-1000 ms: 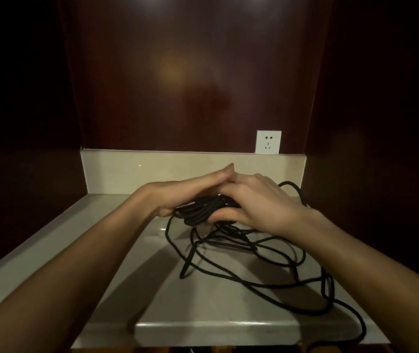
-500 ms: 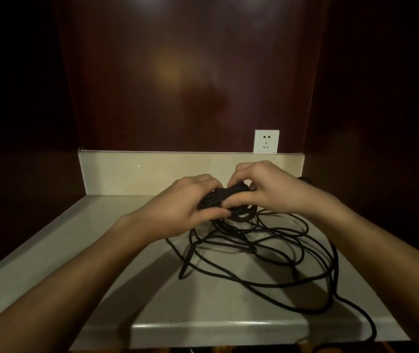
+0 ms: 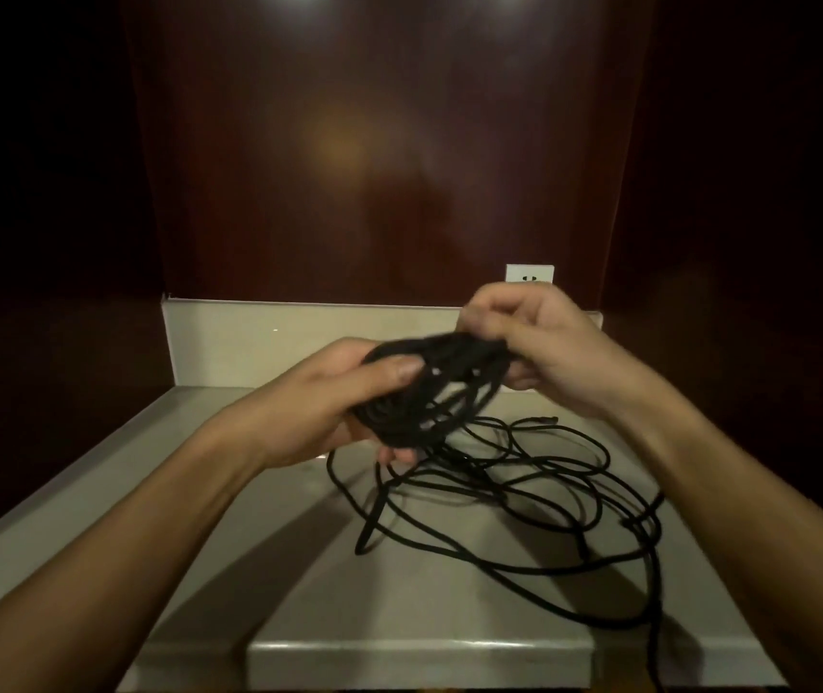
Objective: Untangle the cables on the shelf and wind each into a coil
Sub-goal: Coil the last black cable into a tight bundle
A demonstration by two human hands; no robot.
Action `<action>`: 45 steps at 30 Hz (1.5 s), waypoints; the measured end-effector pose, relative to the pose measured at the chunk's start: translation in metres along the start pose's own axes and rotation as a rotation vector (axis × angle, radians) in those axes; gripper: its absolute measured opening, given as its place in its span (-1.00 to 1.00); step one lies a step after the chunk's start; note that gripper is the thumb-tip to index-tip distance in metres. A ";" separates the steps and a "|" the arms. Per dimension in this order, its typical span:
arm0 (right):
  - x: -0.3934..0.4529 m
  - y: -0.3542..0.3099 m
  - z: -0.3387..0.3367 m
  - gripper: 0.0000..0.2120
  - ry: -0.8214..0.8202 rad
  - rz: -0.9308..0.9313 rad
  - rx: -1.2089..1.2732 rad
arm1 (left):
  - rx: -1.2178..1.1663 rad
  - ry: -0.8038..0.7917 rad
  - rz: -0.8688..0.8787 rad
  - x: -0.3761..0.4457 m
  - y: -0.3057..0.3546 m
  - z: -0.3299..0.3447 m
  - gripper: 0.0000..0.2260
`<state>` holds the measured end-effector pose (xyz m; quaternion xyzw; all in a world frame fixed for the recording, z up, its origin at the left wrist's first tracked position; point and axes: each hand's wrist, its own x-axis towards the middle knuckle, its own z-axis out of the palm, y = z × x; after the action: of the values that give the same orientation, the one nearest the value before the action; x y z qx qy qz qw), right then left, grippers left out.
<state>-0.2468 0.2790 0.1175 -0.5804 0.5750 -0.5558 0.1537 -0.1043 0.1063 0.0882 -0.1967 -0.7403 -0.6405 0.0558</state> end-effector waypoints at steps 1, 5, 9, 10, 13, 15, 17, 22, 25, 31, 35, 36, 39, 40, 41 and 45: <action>0.000 0.008 0.005 -0.73 0.107 -0.020 0.111 | -0.064 0.020 0.030 0.003 -0.001 0.001 -0.78; 0.005 0.028 0.032 -0.68 0.372 -0.055 0.146 | -0.306 0.200 0.155 0.021 -0.001 0.012 -0.76; 0.006 0.051 0.064 -0.71 0.342 0.068 0.253 | -0.347 0.436 0.218 0.040 -0.001 0.013 -0.76; 0.005 0.055 0.070 -0.73 0.345 0.101 0.309 | -0.279 0.471 0.207 0.043 -0.003 0.011 -0.77; 0.000 0.069 0.079 -0.77 0.395 0.226 0.296 | -0.090 0.634 0.171 0.048 -0.008 0.002 -0.79; -0.004 0.077 0.084 -0.75 0.369 0.296 0.162 | 0.016 0.724 0.156 0.051 -0.010 -0.006 -0.81; -0.008 0.080 0.087 -0.72 0.316 0.305 0.053 | 0.216 0.740 0.142 0.051 -0.013 -0.011 -0.81; -0.012 0.074 0.077 -0.73 0.232 0.311 -0.196 | 0.699 0.786 0.167 0.049 -0.022 -0.019 -0.81; -0.020 0.074 0.073 -0.71 0.150 0.314 -0.375 | 1.096 0.794 0.219 0.048 -0.022 -0.028 -0.79; -0.036 0.056 0.069 -0.80 0.096 0.223 -0.917 | 1.662 0.651 -0.084 0.046 -0.026 -0.012 -0.76; -0.035 0.012 0.026 -0.81 0.101 -0.037 -1.220 | 1.770 0.261 -0.103 0.028 -0.023 -0.005 -0.79; -0.034 0.003 0.015 -0.77 0.014 -0.151 -1.238 | 1.726 0.140 -0.061 0.024 -0.022 -0.002 -0.83; -0.028 0.001 -0.009 -0.61 -0.025 -0.397 -1.298 | 1.366 -0.040 0.057 0.015 -0.011 0.004 -0.83; -0.027 0.005 -0.014 -0.57 0.019 -0.448 -1.336 | 1.210 -0.055 0.088 0.012 -0.008 0.003 -0.79; -0.027 0.009 -0.017 -0.55 0.055 -0.496 -1.373 | 1.075 -0.066 0.093 0.009 -0.005 0.002 -0.80; -0.024 0.030 -0.013 -0.64 0.128 -0.642 -1.401 | 0.665 -0.132 0.016 -0.001 0.005 0.007 -0.88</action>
<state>-0.2658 0.2961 0.0866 -0.6472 0.6037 -0.1119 -0.4518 -0.1006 0.1134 0.0910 -0.2148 -0.9091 -0.3493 0.0739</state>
